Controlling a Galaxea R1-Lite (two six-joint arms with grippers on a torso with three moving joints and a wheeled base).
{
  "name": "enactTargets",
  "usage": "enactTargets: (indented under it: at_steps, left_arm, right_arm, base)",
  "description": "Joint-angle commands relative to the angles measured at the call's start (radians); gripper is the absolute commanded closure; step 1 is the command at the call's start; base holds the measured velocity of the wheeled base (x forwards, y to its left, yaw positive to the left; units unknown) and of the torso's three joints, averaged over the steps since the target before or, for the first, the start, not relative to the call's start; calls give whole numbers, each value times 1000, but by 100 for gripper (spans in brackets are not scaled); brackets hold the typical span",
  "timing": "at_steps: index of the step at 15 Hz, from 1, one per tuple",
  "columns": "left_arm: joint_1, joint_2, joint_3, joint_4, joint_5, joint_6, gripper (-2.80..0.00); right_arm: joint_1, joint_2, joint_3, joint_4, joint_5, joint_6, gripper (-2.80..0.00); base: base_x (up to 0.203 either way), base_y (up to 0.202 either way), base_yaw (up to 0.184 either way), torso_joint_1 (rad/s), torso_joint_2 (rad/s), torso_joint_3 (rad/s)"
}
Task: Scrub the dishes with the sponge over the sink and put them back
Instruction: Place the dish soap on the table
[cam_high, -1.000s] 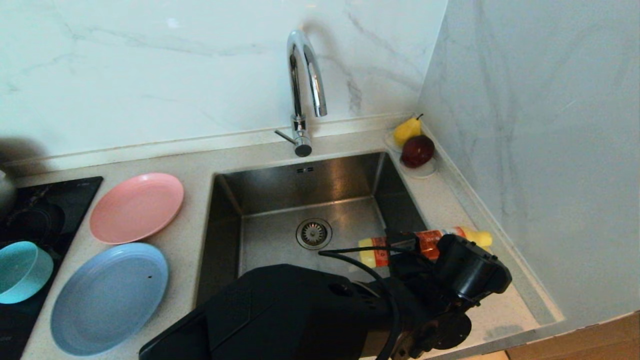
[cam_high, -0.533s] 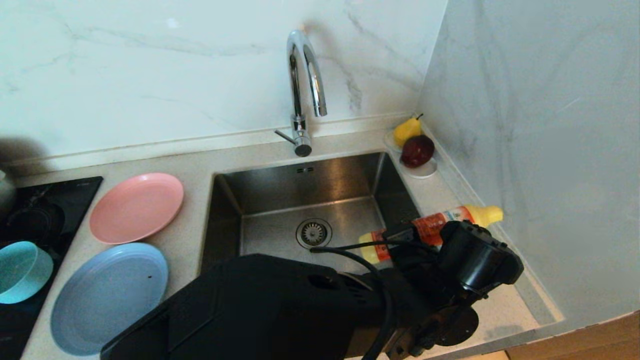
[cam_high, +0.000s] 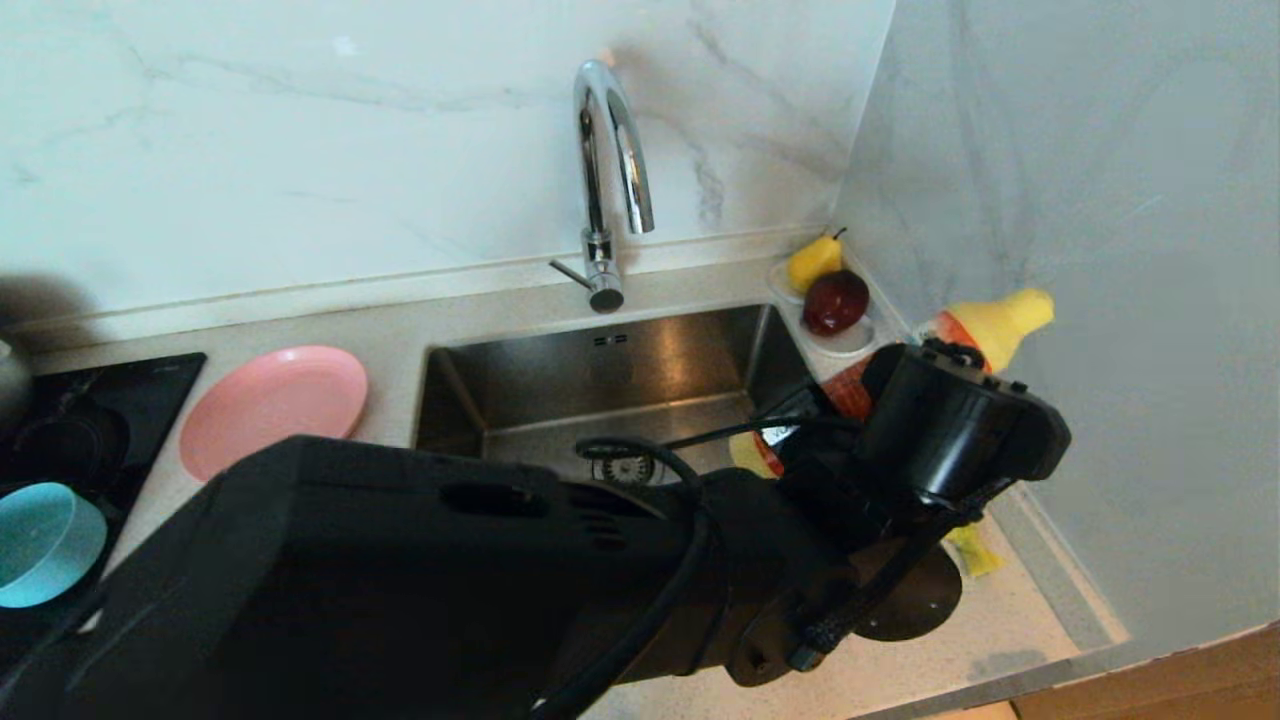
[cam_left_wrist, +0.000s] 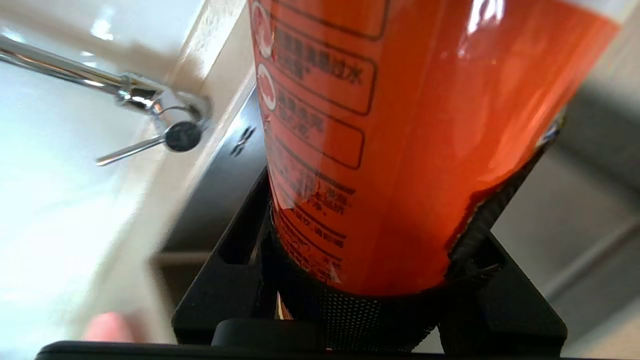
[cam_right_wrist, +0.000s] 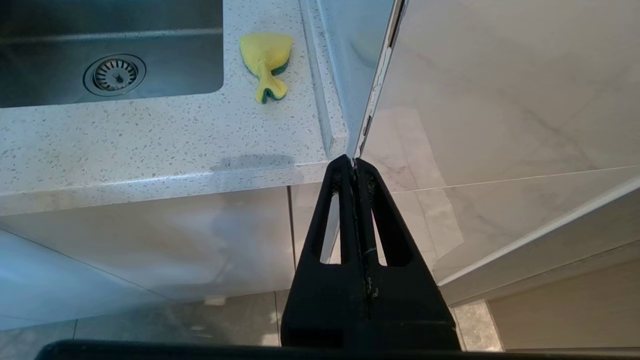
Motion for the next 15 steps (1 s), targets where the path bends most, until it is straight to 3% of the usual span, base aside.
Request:
enactTargets:
  at_steps: [1, 3, 6, 10, 15]
  left_arm:
    - [3, -56, -15, -5, -51, -67, 0]
    - [8, -67, -70, -3, -135, -115, 0]
    - [22, -104, -119, -6, -242, -131, 0]
    - [30, -162, -146, -24, -315, -143, 0]
    - [63, -295, -146, -27, -329, -261, 0]
  right_arm:
    - [0, -2, 0, 0, 0, -1, 0]
    - [0, 0, 0, 0, 0, -1, 0]
    - [0, 0, 0, 0, 0, -1, 0]
    - [0, 0, 0, 0, 0, -1, 0]
    - [0, 0, 0, 0, 0, -1, 0]
  base:
    - [0, 0, 0, 0, 0, 0]
    - [0, 0, 0, 0, 0, 0]
    - [0, 0, 0, 0, 0, 0]
    - [0, 0, 0, 0, 0, 0]
    - [0, 0, 0, 0, 0, 0]
